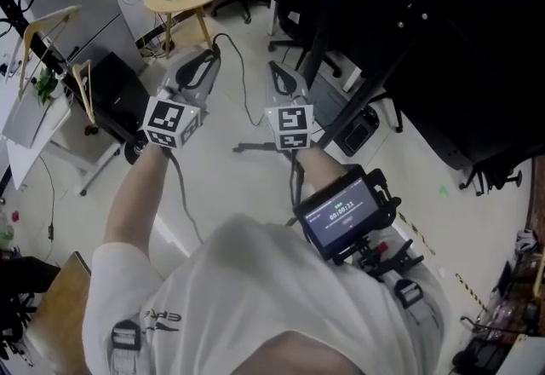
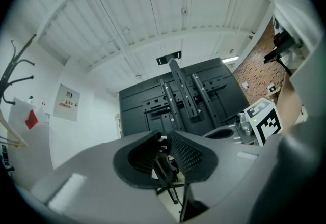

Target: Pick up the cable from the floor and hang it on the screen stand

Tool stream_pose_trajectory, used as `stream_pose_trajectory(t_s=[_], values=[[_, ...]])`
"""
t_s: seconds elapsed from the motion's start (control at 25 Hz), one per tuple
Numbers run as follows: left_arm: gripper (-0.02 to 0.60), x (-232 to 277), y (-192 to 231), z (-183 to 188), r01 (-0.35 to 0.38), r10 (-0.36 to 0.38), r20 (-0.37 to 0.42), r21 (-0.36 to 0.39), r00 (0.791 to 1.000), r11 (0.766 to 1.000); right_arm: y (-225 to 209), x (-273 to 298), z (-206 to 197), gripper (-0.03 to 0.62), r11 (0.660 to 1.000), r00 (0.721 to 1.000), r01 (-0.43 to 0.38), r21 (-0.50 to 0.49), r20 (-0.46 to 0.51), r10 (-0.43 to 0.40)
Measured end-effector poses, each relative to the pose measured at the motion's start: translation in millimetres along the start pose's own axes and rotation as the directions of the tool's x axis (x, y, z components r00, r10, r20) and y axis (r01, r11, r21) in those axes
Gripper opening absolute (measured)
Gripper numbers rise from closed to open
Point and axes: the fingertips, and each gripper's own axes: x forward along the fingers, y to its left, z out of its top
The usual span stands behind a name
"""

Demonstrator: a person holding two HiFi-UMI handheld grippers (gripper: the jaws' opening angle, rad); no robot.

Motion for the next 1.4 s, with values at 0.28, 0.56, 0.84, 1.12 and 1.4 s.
stream_pose_trajectory(t_s=[0.28, 0.56, 0.84, 1.12, 1.4], values=[[0.08, 6.1, -20.5, 56.9, 0.05, -0.055, 0.084, 0.057, 0.995, 0.997, -6.6, -12.7, 31.1, 0.014, 0.999, 0.998, 0.016, -0.038, 0.057, -0.014], [0.08, 19.9, -52.3, 96.5, 0.145, -0.155, 0.132, 0.088, 0.979, 0.986, -27.4, -29.3, 20.5, 0.015, 0.997, 0.997, 0.07, -0.022, 0.031, -0.069], [0.08, 36.9, -62.6, 142.5, 0.217, -0.239, 0.197, 0.124, 0.951, 0.968, -45.8, -35.6, -10.8, 0.066, 0.995, 0.994, 0.104, -0.01, -0.044, -0.104], [0.08, 43.5, -73.1, 193.2, 0.265, -0.304, 0.259, 0.175, 0.917, 0.948, -54.6, -41.3, -44.8, 0.11, 0.992, 0.983, 0.129, -0.007, -0.131, -0.128], [0.08, 44.9, -67.9, 228.2, 0.272, -0.319, 0.309, 0.184, 0.896, 0.944, -56.5, -53.1, -75.6, 0.1, 0.987, 0.969, 0.16, 0.003, -0.192, -0.156]])
